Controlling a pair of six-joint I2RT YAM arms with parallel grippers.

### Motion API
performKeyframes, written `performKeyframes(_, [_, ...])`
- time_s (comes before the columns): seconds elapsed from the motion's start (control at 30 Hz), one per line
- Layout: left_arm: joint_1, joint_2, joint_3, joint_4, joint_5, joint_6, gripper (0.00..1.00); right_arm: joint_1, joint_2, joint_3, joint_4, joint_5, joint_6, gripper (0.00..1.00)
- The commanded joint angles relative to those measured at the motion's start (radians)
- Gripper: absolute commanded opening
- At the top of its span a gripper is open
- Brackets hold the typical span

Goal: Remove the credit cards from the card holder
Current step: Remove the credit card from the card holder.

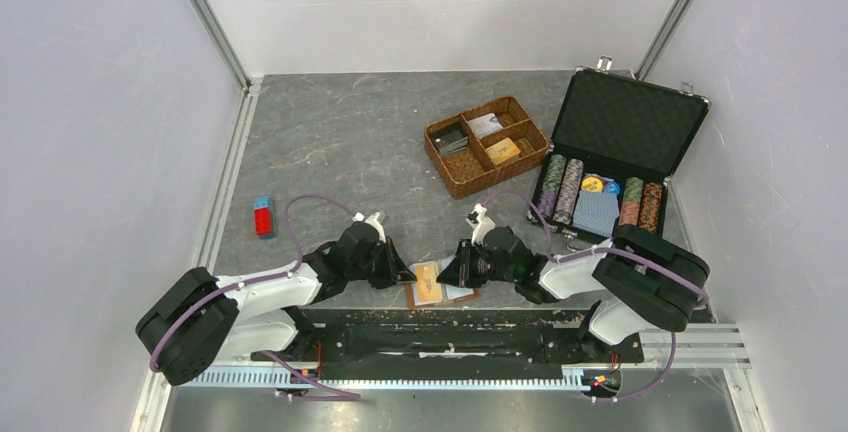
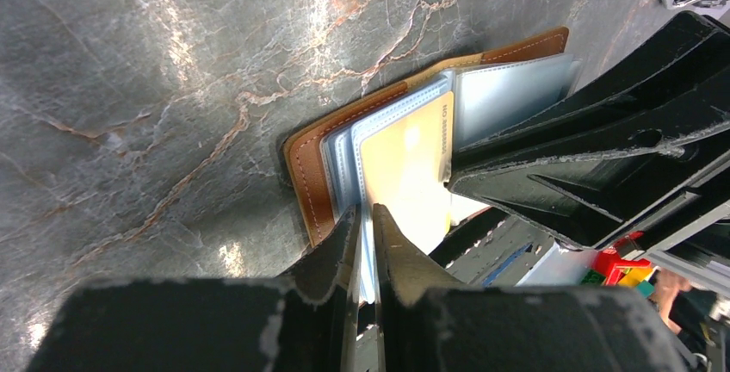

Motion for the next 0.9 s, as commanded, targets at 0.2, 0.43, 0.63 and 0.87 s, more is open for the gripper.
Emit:
performKeyframes(0.2, [-0.001,0.014,-0.006,-0.025,-0.001,0.033,0.16,-0.001,0.019,-0.013,0.076,-0.018,0.026,0.15])
performKeyframes(0.43, [-0.001,0.019,-0.008,-0.023,0.0,0.031,0.16,-0.003,0.013,-0.038,0.135,-0.019,0.05,0.05])
performKeyframes(0.63, [-0.001,0.028,-0.001,-0.049,-0.019,0.035,0.16,-0.016,-0.011,-0.077,0.201,-0.02,0.066,0.0])
performKeyframes(0.87, [-0.001,0.036,-0.006,-0.034,-0.015,0.031,0.16,-0.037,-0.06,-0.103,0.166,-0.014,0.046,0.0])
